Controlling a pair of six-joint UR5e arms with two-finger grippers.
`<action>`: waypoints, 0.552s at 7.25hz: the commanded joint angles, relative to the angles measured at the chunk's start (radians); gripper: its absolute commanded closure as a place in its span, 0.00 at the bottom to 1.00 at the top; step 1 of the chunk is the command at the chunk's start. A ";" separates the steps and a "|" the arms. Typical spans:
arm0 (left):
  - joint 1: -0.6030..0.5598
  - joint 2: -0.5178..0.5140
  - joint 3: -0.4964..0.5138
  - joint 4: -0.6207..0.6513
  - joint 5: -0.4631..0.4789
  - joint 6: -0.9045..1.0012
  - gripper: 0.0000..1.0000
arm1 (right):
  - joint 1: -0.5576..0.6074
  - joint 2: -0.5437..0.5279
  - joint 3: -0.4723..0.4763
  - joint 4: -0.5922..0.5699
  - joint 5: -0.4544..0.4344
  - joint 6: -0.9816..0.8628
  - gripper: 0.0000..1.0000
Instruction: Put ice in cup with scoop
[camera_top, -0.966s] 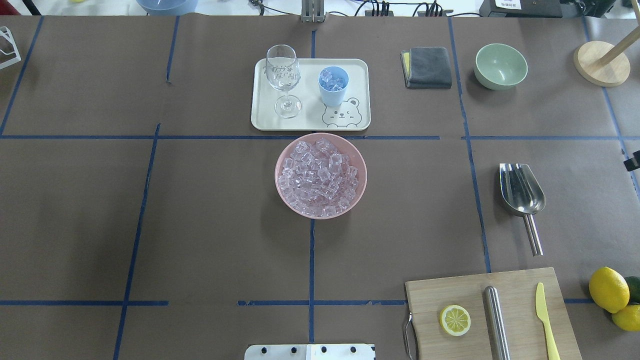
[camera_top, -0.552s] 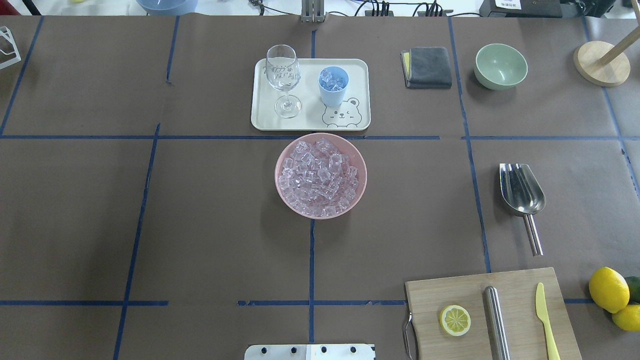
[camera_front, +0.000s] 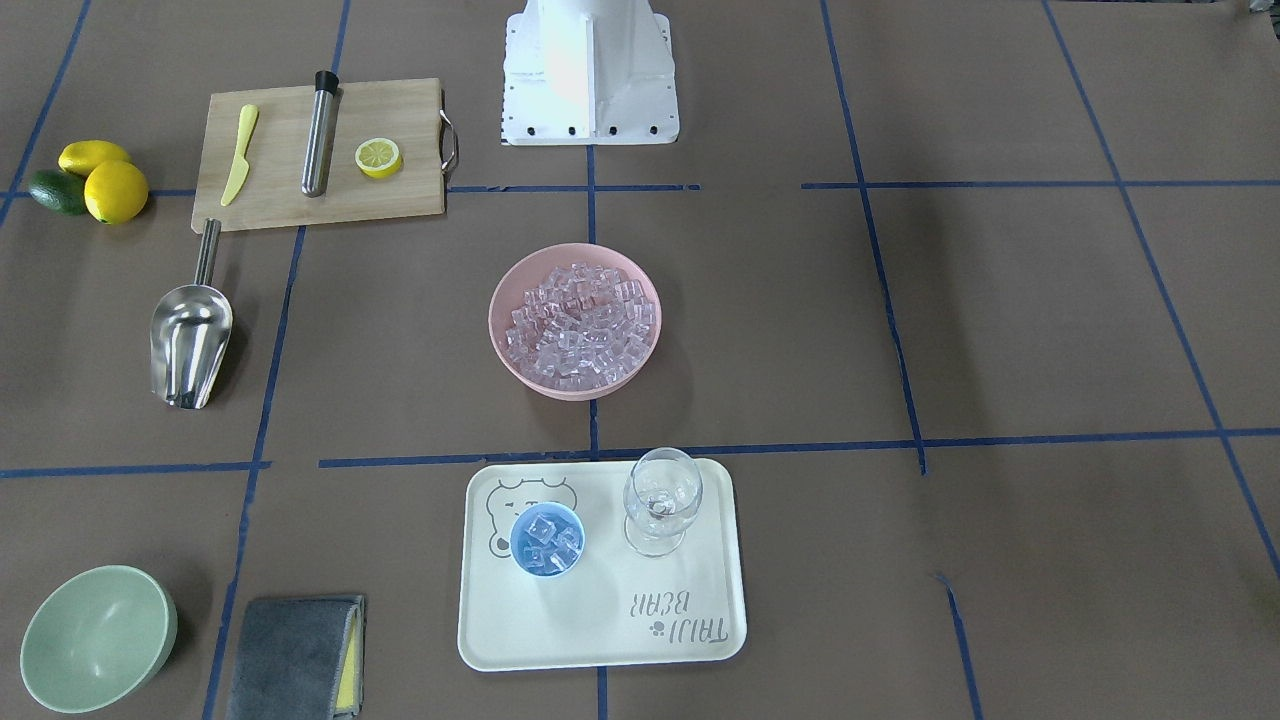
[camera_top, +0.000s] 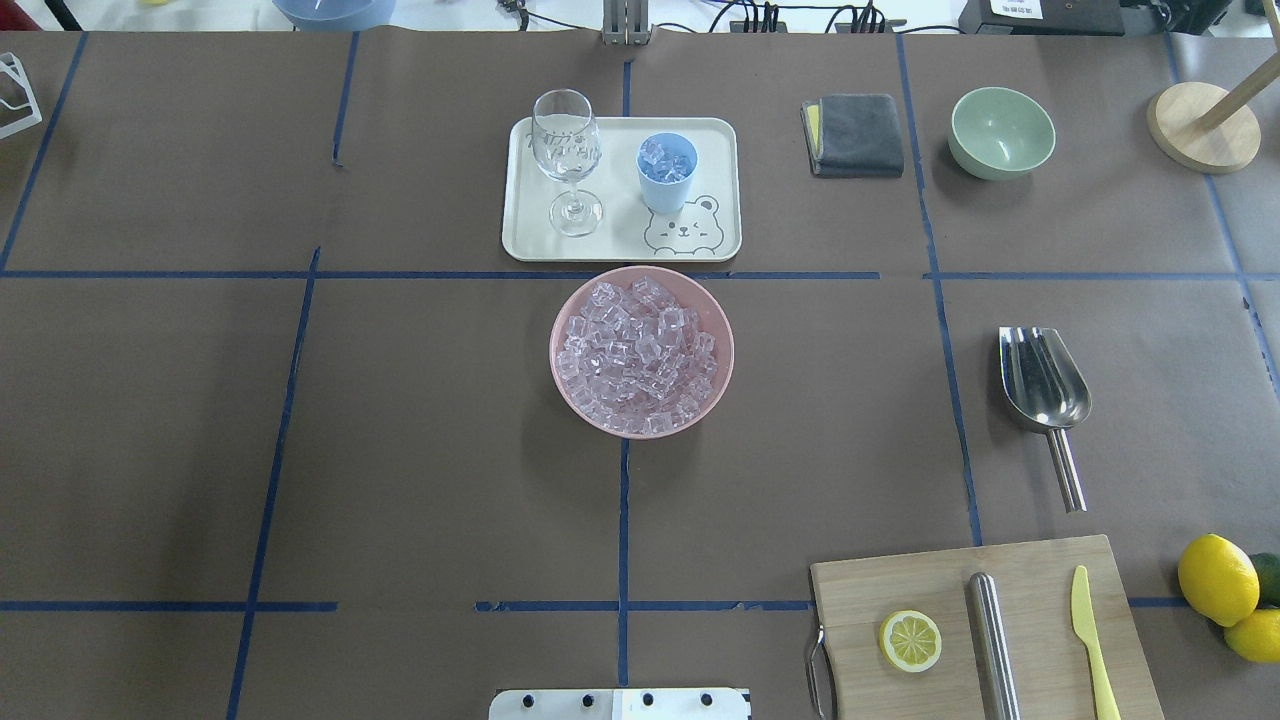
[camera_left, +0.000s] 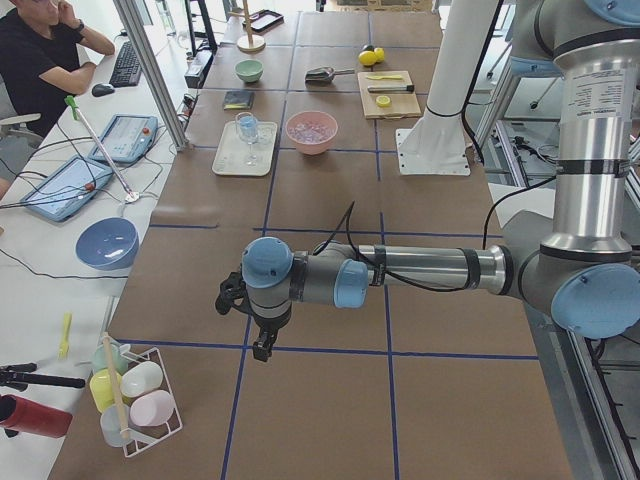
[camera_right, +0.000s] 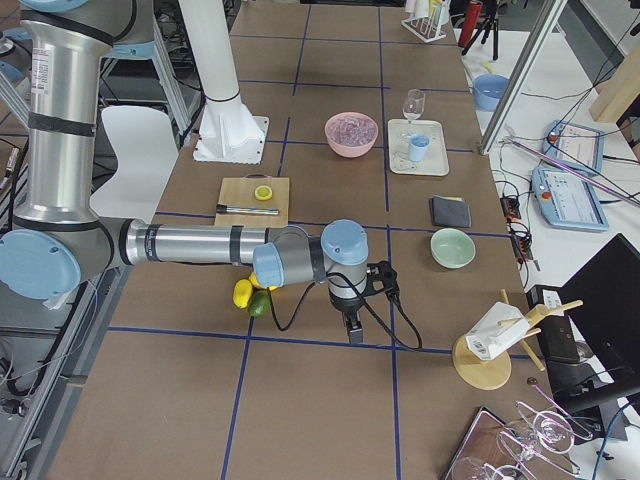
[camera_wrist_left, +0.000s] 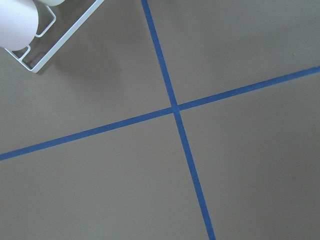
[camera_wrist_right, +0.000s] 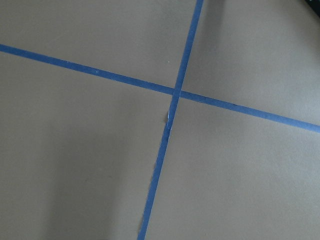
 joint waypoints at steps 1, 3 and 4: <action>-0.001 0.003 0.006 0.030 0.000 -0.022 0.00 | 0.084 0.004 -0.005 -0.103 0.088 0.004 0.00; 0.002 0.005 0.006 0.032 0.000 -0.034 0.00 | 0.127 0.014 -0.001 -0.207 0.161 0.004 0.00; 0.002 0.005 0.008 0.032 -0.001 -0.057 0.00 | 0.135 0.015 0.001 -0.204 0.161 0.007 0.00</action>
